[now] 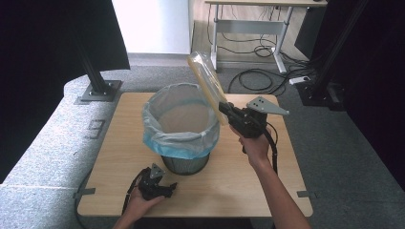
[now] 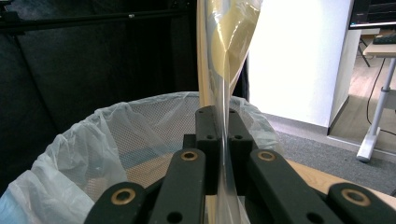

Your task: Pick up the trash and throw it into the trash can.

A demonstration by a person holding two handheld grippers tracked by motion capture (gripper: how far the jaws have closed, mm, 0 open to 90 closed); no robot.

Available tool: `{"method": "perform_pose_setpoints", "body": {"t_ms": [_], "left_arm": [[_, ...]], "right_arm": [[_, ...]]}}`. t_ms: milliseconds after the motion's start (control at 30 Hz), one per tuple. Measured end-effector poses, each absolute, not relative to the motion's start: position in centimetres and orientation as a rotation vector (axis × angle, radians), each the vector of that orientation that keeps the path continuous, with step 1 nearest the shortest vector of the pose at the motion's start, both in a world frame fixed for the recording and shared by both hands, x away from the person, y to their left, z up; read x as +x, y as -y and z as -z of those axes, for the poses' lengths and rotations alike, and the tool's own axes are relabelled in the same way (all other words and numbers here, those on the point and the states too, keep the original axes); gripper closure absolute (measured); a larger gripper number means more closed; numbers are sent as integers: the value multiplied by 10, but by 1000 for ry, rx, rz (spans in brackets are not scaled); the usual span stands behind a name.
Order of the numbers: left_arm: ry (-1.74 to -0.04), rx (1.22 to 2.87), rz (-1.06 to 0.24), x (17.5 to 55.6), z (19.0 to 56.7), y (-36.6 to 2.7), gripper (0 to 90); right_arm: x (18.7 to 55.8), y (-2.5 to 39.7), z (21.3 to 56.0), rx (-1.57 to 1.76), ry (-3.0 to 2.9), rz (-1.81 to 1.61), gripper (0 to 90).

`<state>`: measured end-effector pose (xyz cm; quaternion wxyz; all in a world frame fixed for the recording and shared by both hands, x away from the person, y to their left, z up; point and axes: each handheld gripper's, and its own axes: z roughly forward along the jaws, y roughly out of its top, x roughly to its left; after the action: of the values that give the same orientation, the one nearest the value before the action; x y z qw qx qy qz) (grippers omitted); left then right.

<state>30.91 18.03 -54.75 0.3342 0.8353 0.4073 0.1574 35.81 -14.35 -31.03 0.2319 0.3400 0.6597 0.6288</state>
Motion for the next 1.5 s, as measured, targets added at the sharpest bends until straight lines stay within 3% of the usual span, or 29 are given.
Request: {"method": "perform_pose_setpoints", "body": {"t_ms": [1500], "left_arm": [[-1049, 2184, -406, 308, 548, -180, 143]], "right_arm": [[382, 79, 291, 885, -1863, -1696, 866]]}}
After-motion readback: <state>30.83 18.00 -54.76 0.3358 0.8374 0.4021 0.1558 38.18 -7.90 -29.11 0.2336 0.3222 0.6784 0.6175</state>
